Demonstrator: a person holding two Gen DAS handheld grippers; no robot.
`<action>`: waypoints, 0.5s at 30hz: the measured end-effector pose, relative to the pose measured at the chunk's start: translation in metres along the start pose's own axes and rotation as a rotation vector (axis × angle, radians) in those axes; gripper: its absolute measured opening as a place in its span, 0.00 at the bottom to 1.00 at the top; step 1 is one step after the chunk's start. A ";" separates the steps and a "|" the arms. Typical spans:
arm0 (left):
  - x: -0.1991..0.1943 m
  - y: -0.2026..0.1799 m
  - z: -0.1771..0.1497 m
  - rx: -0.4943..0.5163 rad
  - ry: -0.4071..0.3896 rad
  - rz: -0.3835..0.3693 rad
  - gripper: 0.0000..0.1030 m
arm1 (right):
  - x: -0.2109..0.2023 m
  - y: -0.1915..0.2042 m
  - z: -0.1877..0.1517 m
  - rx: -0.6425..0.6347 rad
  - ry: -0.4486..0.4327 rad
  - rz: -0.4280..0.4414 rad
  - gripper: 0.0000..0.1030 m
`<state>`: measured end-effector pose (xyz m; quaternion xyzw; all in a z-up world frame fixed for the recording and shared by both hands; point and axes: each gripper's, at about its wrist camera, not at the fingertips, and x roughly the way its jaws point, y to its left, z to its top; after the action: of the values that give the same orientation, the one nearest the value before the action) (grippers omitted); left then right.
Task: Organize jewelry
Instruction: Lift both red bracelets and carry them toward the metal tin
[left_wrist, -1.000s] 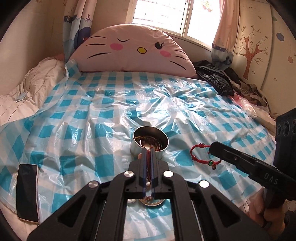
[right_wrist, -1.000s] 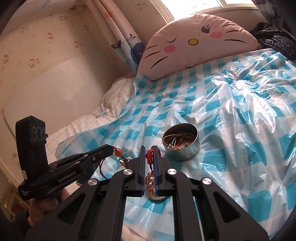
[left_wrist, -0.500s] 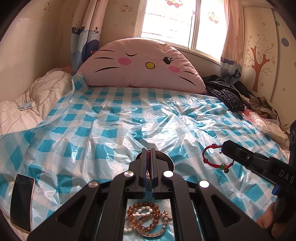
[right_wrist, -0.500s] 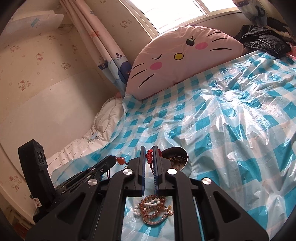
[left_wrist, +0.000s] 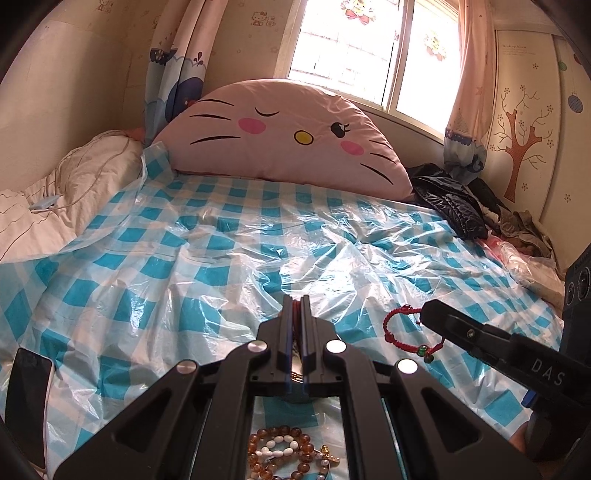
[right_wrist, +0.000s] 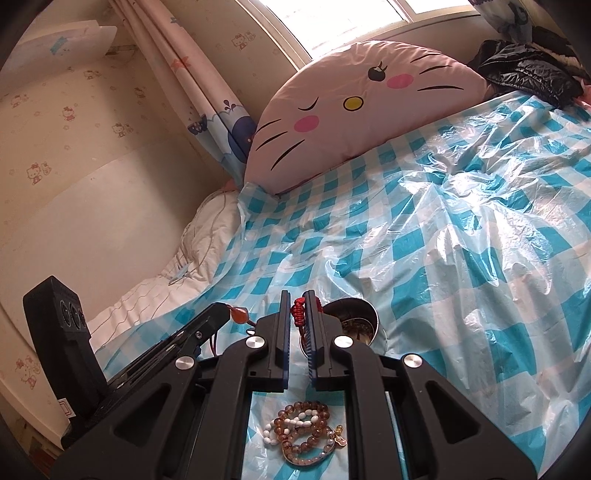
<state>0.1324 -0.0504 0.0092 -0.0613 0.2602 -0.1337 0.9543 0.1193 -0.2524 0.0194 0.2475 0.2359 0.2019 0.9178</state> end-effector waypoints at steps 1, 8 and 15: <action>0.002 0.000 0.001 -0.004 0.000 -0.003 0.04 | 0.002 -0.001 0.001 0.001 0.002 -0.002 0.07; 0.012 0.003 0.005 -0.022 0.006 -0.009 0.04 | 0.016 -0.003 0.005 0.004 0.015 -0.006 0.07; 0.028 0.004 0.007 -0.027 0.022 -0.009 0.04 | 0.032 0.000 0.007 -0.015 0.038 -0.005 0.07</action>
<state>0.1597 -0.0546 0.0013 -0.0741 0.2723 -0.1353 0.9498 0.1488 -0.2389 0.0142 0.2361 0.2524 0.2058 0.9155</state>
